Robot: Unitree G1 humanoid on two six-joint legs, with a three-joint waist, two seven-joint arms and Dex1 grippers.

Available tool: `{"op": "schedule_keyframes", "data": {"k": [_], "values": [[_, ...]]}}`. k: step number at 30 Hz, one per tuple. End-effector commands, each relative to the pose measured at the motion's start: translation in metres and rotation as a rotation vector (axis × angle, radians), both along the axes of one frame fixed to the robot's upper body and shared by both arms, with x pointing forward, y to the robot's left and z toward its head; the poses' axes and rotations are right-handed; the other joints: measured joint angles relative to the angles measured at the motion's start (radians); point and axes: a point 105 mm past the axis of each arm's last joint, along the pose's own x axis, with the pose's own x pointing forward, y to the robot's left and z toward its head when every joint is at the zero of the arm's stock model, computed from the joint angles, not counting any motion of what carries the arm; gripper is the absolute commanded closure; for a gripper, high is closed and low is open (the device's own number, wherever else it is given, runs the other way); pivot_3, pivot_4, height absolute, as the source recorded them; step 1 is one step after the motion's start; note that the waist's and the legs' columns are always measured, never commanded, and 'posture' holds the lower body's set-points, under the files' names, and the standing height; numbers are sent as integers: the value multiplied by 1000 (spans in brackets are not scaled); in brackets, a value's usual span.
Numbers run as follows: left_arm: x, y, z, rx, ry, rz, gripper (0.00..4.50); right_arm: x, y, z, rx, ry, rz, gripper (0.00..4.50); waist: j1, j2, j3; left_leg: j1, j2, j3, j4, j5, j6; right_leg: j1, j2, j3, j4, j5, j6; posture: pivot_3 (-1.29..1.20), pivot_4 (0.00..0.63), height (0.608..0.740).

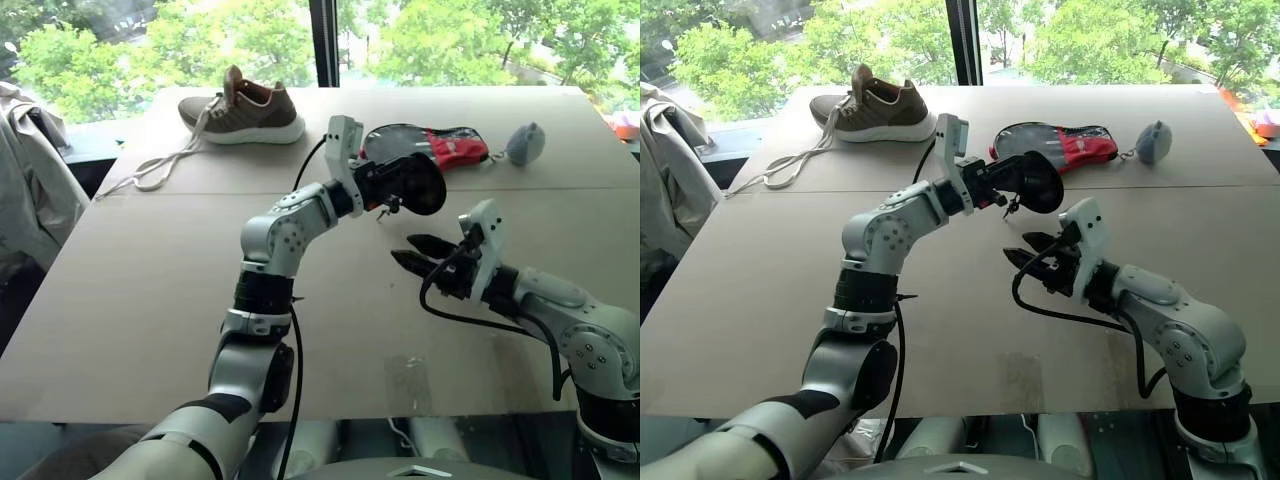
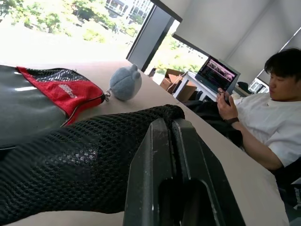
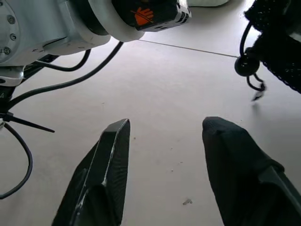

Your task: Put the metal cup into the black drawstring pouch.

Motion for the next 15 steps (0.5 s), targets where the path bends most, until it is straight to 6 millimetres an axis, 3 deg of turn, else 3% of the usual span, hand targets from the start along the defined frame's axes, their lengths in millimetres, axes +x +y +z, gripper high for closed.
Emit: {"op": "schedule_keyframes", "data": {"k": [1,9,11,13,15], "values": [[6,8,27,-5,-92,53,4500,3,-8,7,3,-45,-65,2307,1,0,0,0,0,0,0,0,0,0,0,0,0,0,0,0,150,740],[28,32,43,146,-205,300,4500,10,-22,-2,-41,-39,-160,2307,3,0,0,0,0,0,0,0,0,0,0,1,0,0,0,0,150,740],[32,38,41,272,-248,369,4500,11,-28,-3,-54,-35,-183,2307,3,0,0,0,0,0,0,0,0,0,0,0,0,0,0,0,150,740],[34,36,33,394,-280,409,4500,13,-32,-5,-67,-29,-204,2307,5,0,0,-1,0,0,0,0,0,0,0,1,0,0,0,0,150,740],[34,24,25,380,-238,401,4500,14,-30,-7,-79,-21,-200,2307,11,0,0,-1,-1,0,0,0,0,0,0,1,0,0,0,0,150,740]]}}
